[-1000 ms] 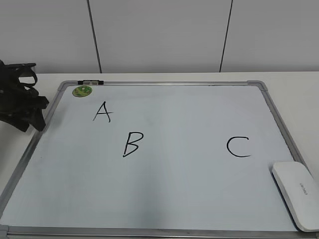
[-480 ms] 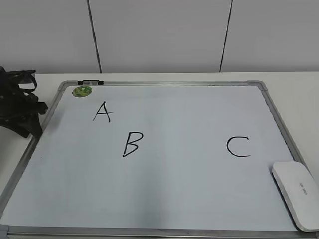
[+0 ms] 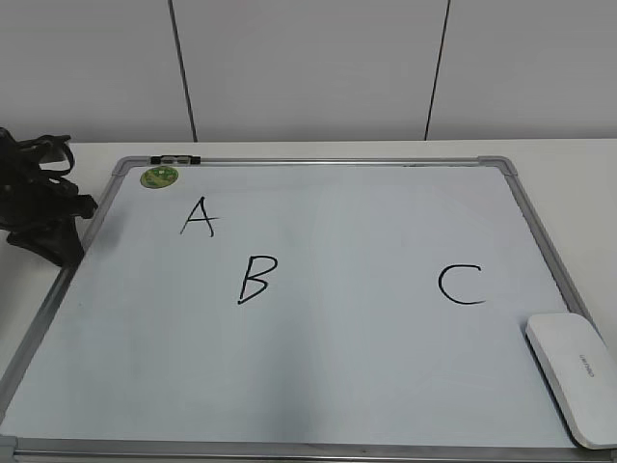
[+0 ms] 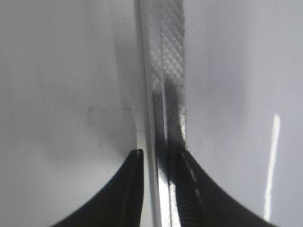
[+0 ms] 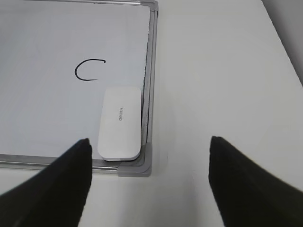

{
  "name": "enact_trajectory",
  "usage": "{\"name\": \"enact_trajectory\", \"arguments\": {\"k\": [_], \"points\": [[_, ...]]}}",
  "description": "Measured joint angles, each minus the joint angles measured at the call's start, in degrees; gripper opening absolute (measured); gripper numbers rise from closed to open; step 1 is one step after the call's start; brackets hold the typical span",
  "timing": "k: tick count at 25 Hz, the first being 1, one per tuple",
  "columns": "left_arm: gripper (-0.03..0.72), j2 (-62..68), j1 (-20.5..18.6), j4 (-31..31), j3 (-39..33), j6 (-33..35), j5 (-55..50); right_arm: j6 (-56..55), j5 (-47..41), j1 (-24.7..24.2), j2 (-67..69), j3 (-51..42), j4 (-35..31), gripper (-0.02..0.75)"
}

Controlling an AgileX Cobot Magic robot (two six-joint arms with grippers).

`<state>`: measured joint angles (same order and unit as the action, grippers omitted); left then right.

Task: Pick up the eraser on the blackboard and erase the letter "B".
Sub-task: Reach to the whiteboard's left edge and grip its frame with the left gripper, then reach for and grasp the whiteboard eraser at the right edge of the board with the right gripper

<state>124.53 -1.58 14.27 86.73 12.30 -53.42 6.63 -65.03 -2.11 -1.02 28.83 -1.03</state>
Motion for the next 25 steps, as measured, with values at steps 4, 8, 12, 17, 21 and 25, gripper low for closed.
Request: {"name": "enact_trajectory", "arguments": {"k": [4,8,12,17,21,25], "points": [[0.019,0.0,-0.1,0.5,0.1,0.1,-0.6,0.0,0.0,0.0,0.0,0.0,0.0,0.587],[0.013,0.0,-0.1,0.8,0.2,0.1,-0.8,0.0,0.0,0.0,0.0,0.0,0.0,0.587],[0.012,0.0,-0.2,1.0,0.2,0.1,-0.9,0.0,0.0,0.0,1.9,0.5,-0.5,0.587],[0.012,0.0,-0.2,1.0,0.2,0.1,-0.9,0.0,0.0,0.0,12.4,2.1,-1.6,0.587],[0.011,0.0,-0.2,1.0,0.2,0.1,-0.9,0.0,0.2,0.0,23.9,3.9,-3.7,0.587],[0.011,0.0,-0.2,1.2,0.2,0.1,-1.0,0.0,2.1,0.0,35.0,4.8,-5.1,0.587]]}}
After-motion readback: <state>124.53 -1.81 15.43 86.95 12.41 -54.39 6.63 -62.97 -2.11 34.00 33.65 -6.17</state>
